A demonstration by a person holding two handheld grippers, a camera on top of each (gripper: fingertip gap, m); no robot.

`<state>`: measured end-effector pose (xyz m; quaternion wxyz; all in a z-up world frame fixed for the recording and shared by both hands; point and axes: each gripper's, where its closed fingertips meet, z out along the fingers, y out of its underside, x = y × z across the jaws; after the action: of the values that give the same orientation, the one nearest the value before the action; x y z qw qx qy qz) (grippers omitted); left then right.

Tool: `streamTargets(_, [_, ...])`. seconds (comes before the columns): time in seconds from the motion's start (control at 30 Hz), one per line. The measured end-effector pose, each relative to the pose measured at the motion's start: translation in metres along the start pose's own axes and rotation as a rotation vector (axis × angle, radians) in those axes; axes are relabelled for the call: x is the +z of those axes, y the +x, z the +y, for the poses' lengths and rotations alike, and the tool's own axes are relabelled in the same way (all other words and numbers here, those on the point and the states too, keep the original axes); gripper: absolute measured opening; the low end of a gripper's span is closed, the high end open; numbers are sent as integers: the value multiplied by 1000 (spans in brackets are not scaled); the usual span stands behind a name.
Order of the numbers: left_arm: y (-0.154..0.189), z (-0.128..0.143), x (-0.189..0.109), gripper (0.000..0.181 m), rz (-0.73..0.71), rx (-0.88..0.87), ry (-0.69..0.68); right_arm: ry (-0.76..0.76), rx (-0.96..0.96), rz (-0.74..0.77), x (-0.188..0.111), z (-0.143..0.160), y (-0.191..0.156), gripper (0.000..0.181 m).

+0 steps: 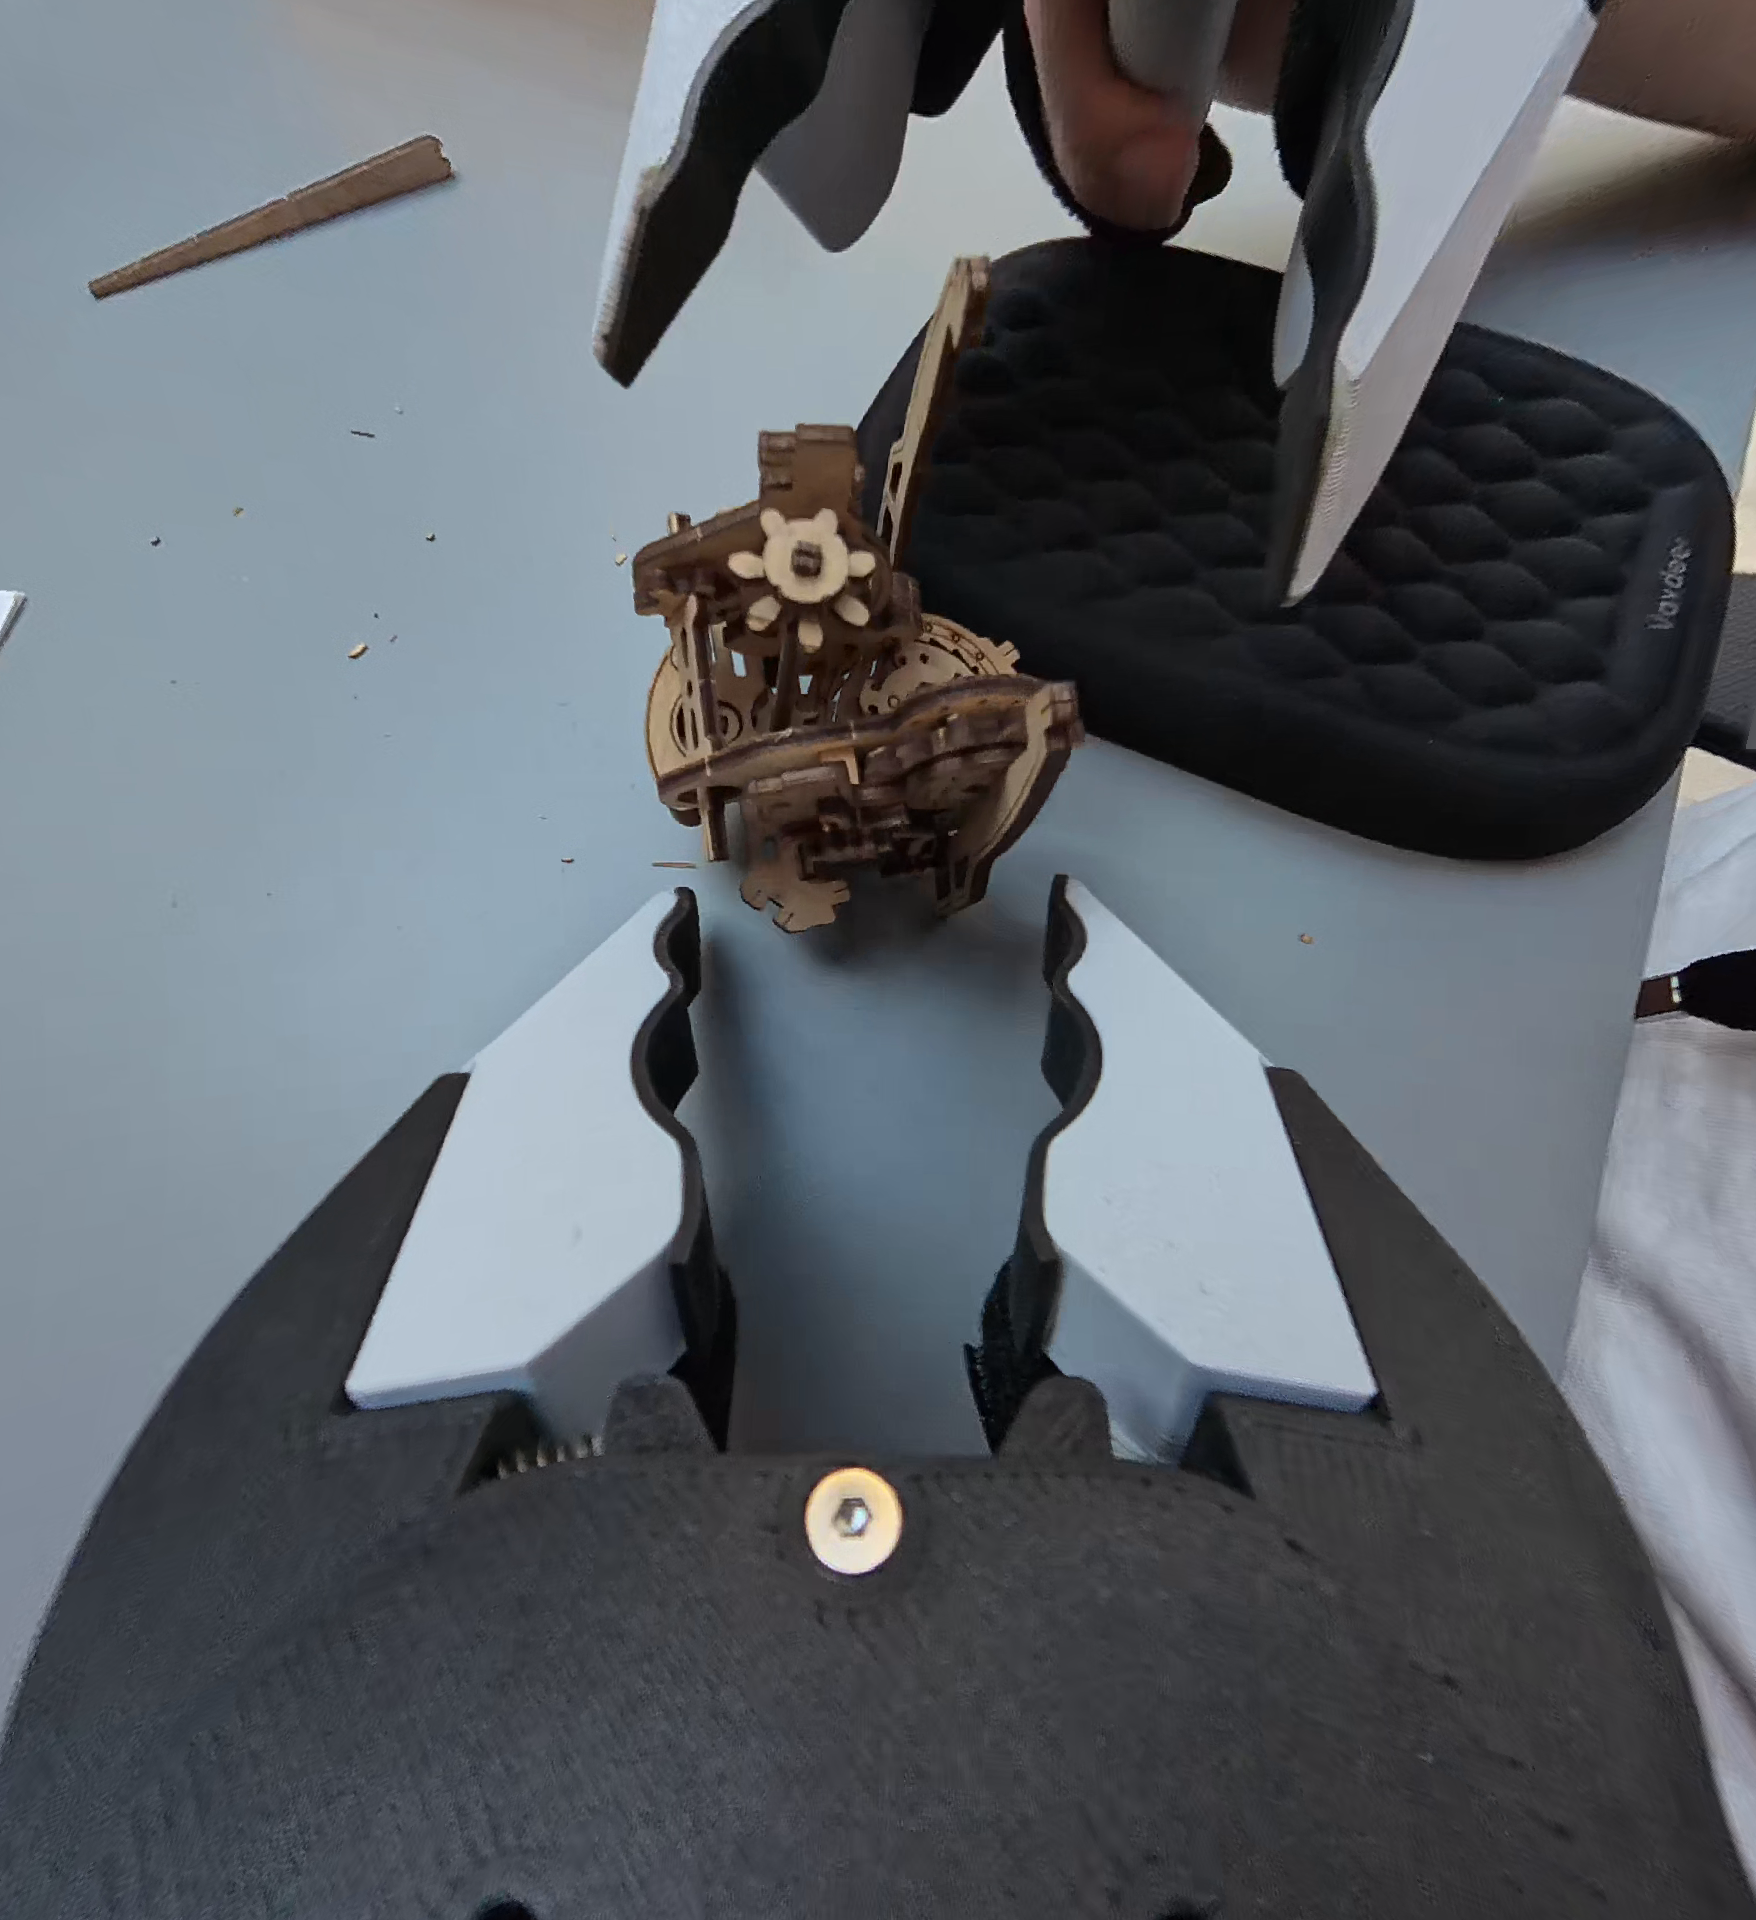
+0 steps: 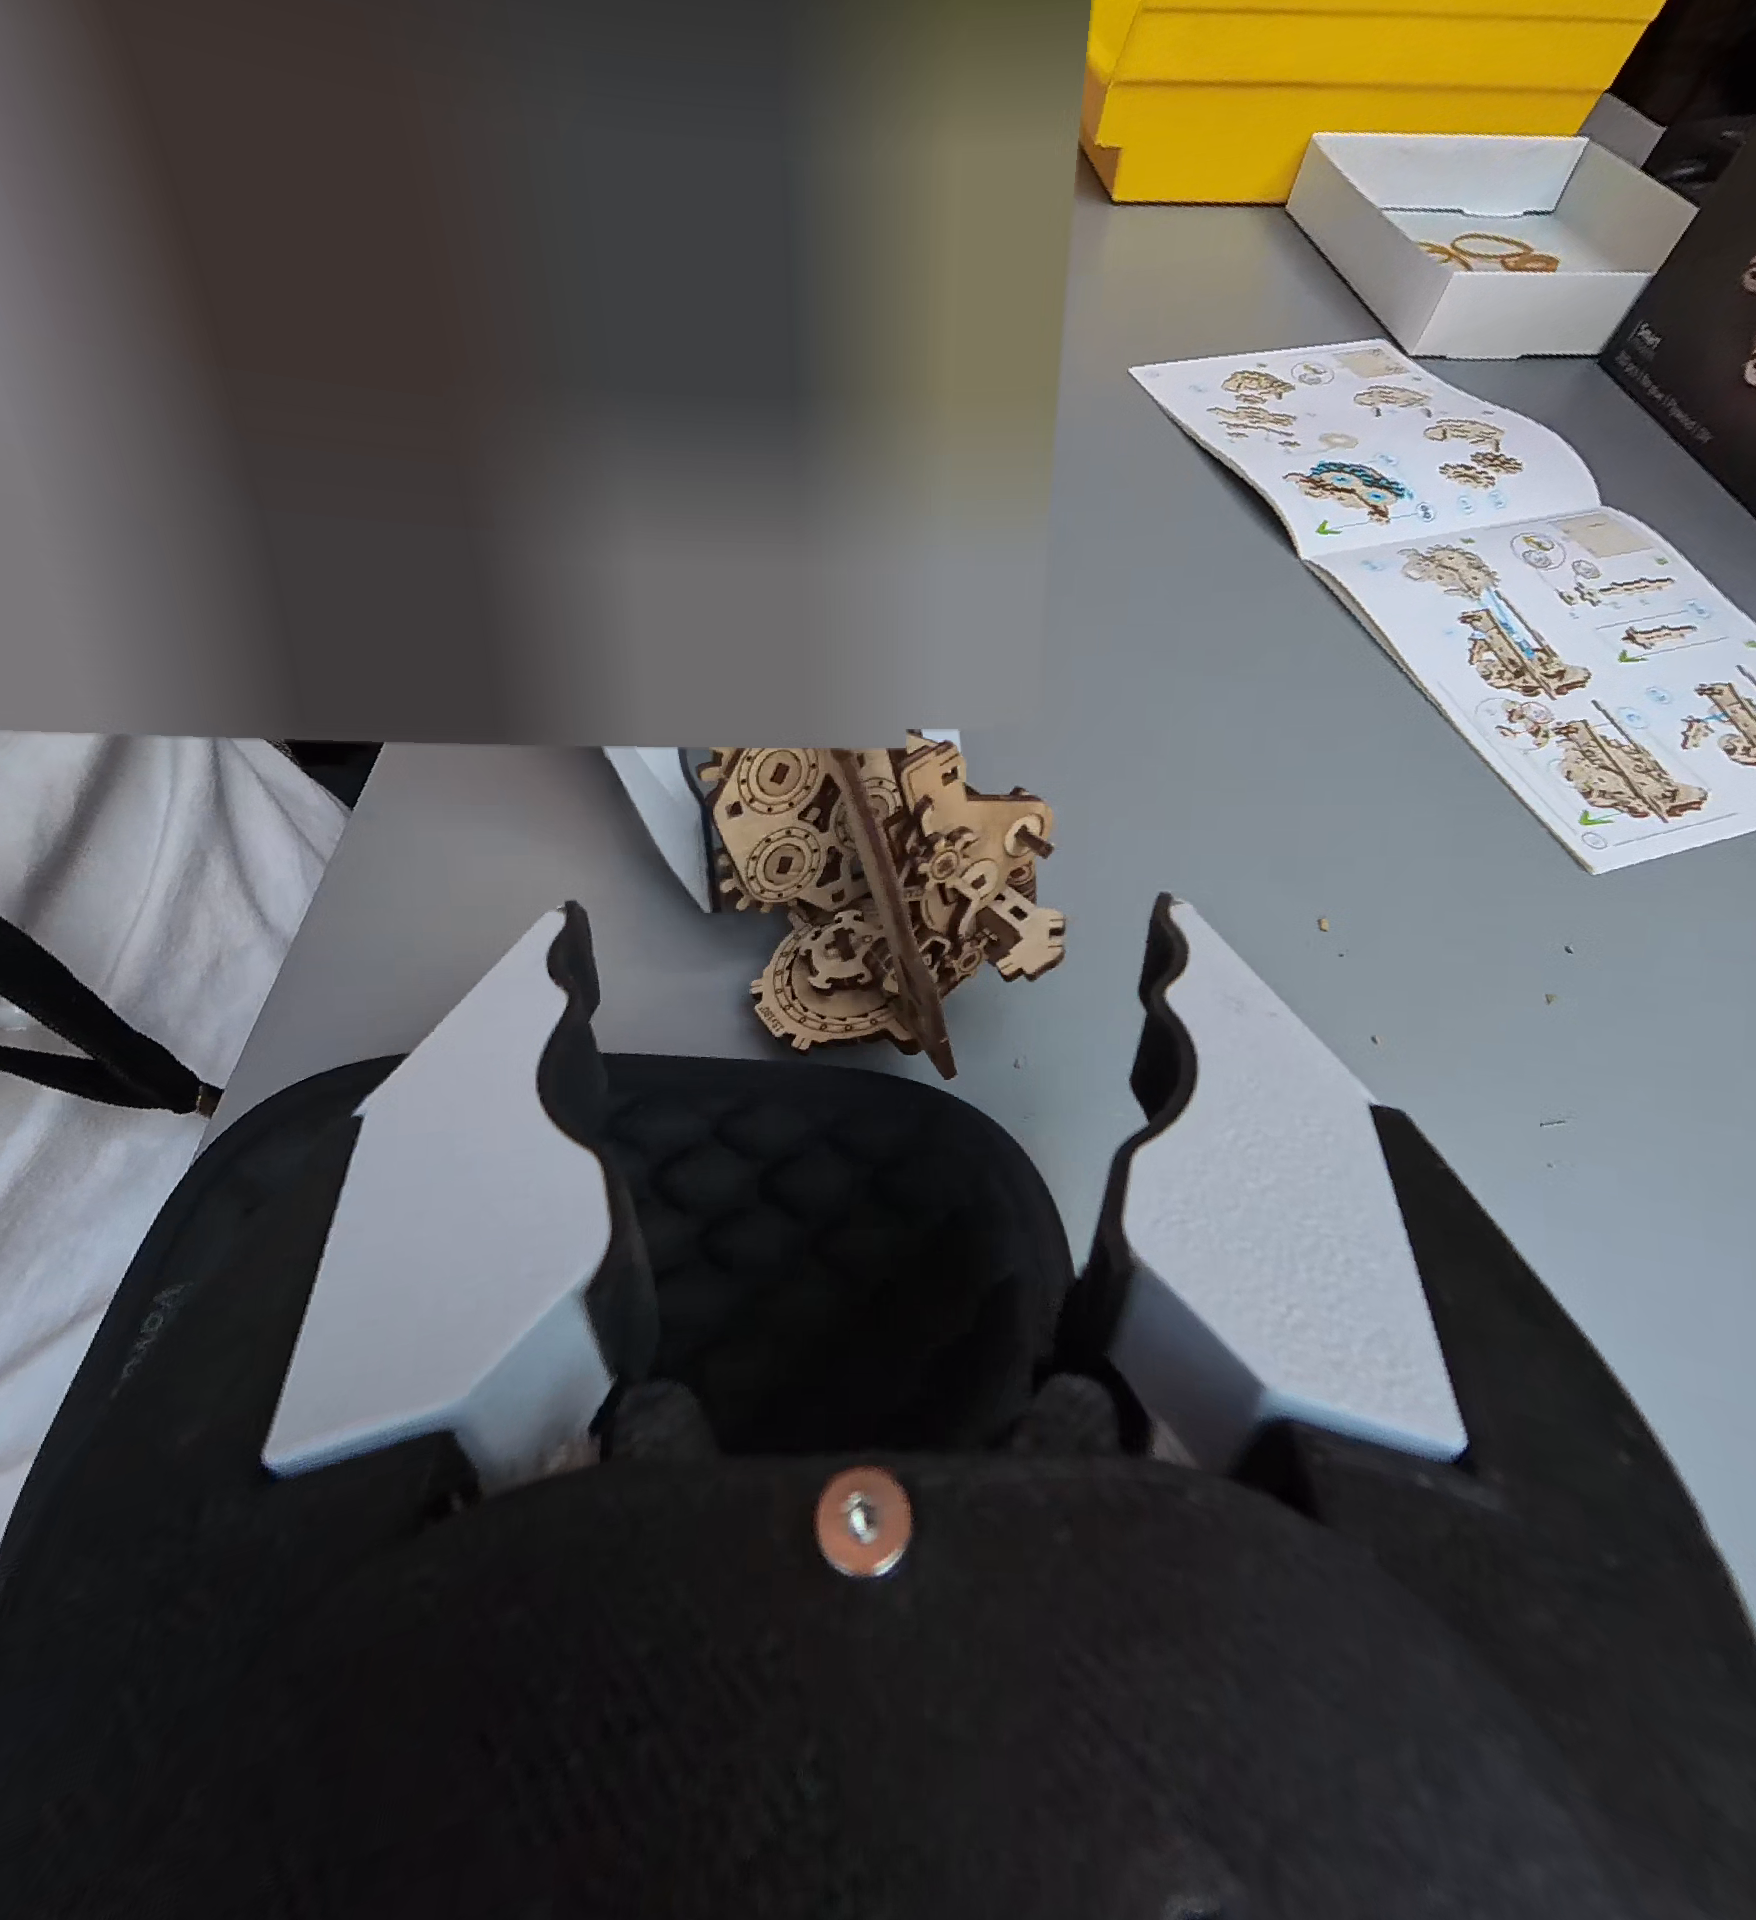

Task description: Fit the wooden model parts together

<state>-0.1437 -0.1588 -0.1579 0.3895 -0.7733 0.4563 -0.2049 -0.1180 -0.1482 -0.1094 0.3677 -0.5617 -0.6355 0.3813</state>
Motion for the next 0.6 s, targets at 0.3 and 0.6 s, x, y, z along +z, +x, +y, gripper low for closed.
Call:
streamTargets(0.3, [8,-24,-20,77,-2,-237,213,-63,-5,-101,10,6,-3,111])
streamTargets(0.6, [3,-23,-9,79,-88,-235,159,-149,40,-121,14,19,2,111])
